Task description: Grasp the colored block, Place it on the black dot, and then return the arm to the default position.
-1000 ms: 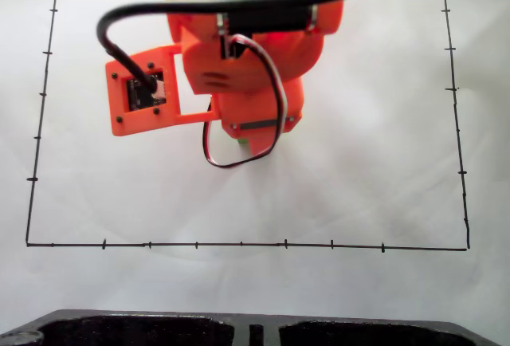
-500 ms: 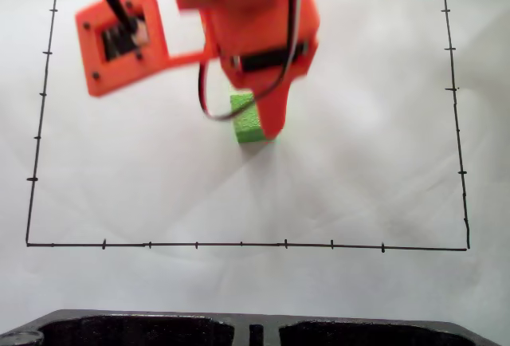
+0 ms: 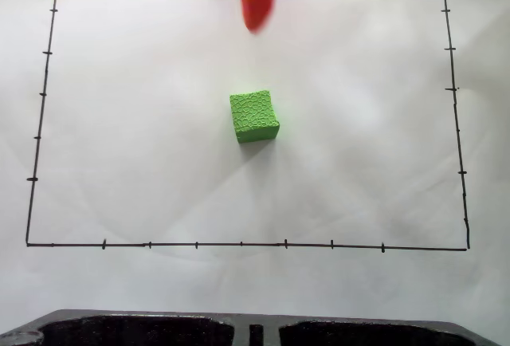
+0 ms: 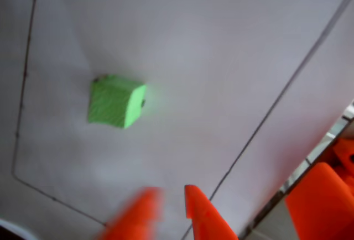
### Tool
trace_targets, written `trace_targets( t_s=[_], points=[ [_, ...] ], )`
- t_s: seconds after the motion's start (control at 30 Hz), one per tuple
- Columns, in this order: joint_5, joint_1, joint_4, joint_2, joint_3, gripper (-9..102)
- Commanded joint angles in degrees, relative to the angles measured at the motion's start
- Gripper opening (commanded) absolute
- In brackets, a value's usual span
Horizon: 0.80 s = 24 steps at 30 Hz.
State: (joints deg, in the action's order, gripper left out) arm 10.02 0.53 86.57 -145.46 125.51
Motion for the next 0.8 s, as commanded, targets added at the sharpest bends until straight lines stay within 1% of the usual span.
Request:
trace_targets(
  t_s=[0.0,0.07,0.17,0.4,0.57,0.77],
  points=[
    [-0.97,-1.23,-1.05,-4.13,2.02,0],
    [-2.64,-1.67,-2.29,-7.21,5.19,0],
    [-2.02,-2.02,-5.63,-14.15,10.81,0],
    [-4.13,-1.49,-12.04,-26.10,23.20,0],
    [-3.25,-1.93,-15.56,-31.64,29.79,0],
    [-2.64,-4.48,-21.97,-39.55,37.44,0]
  ],
)
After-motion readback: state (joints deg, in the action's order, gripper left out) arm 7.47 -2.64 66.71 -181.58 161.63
